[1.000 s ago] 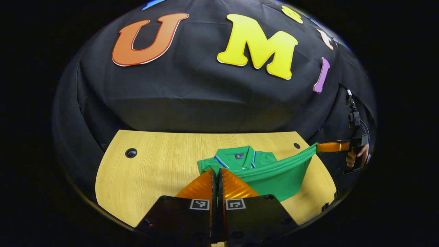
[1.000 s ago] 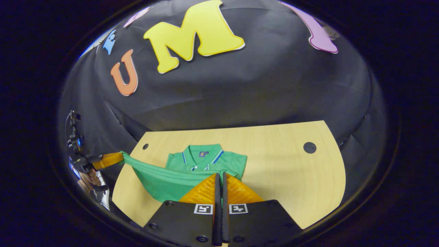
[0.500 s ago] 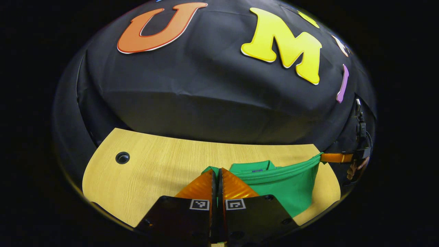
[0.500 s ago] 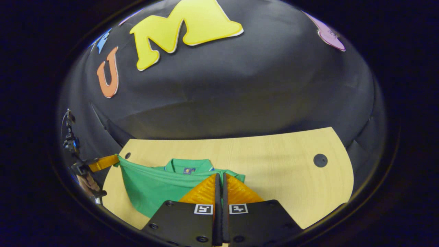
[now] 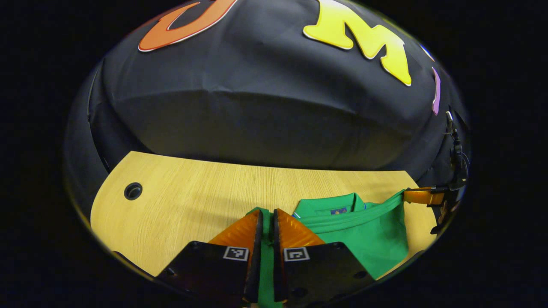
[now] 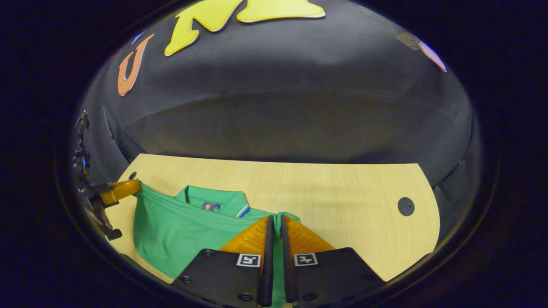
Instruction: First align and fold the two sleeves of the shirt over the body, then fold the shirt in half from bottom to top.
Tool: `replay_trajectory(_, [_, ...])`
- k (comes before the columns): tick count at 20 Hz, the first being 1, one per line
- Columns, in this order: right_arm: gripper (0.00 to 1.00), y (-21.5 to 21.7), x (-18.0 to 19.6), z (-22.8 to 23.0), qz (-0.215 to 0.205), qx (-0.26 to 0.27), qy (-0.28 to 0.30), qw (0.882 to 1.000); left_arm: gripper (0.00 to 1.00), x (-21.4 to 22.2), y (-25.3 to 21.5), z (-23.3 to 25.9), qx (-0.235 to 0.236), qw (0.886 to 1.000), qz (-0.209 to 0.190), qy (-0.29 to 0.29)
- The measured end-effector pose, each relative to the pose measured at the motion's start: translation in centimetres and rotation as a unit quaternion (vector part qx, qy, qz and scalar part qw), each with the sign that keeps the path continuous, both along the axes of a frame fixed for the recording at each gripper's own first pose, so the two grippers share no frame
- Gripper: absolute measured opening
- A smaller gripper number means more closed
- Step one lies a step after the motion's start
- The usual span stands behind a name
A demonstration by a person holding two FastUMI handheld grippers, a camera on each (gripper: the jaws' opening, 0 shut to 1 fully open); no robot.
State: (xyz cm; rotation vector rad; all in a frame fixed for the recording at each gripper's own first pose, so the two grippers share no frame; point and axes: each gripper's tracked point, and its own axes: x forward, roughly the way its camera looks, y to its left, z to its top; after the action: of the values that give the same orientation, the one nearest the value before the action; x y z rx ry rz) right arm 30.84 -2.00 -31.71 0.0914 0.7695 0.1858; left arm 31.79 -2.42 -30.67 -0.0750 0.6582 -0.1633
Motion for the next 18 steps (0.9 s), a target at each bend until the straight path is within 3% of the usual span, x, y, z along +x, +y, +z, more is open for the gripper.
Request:
replay_trajectory(1, [0.27,0.0,0.1,0.3,-0.005,0.001,-0.005,1.000,0.21,0.0,0.4,0.3,0.004,1.000,0.009,-0.004])
replay_trajectory(2, [0.41,0.0,0.1,0.8,-0.010,0.002,-0.011,1.000,0.31,-0.2,0.7,0.9,0.005,1.000,0.018,-0.010])
replay_trajectory(5, [0.83,-0.3,-0.6,3.2,-0.029,0.002,-0.030,0.999,0.99,-1.4,1.4,3.4,0.006,0.999,0.039,-0.019])
replay_trajectory(6, [0.77,-0.3,-1.2,4.6,-0.033,0.002,-0.040,0.999,1.00,-1.9,1.5,4.5,0.005,0.999,0.044,-0.023])
replay_trajectory(8, [0.92,-0.7,-2.1,8.0,-0.042,-0.009,-0.078,0.996,1.00,-2.9,1.7,7.2,0.007,0.997,0.056,-0.046])
replay_trajectory(12, [0.94,0.5,-6.1,16.1,-0.039,-0.013,-0.156,0.987,0.99,-5.7,1.0,15.4,0.002,0.991,0.064,-0.118])
replay_trajectory(15, [0.91,1.6,-10.2,23.3,-0.033,-0.013,-0.222,0.974,0.99,-9.2,-0.1,23.1,0.015,0.981,0.050,-0.185])
replay_trajectory(18, [0.94,1.7,-14.5,28.9,-0.038,-0.024,-0.284,0.958,0.98,-13.3,-1.8,28.6,0.014,0.973,0.035,-0.228])
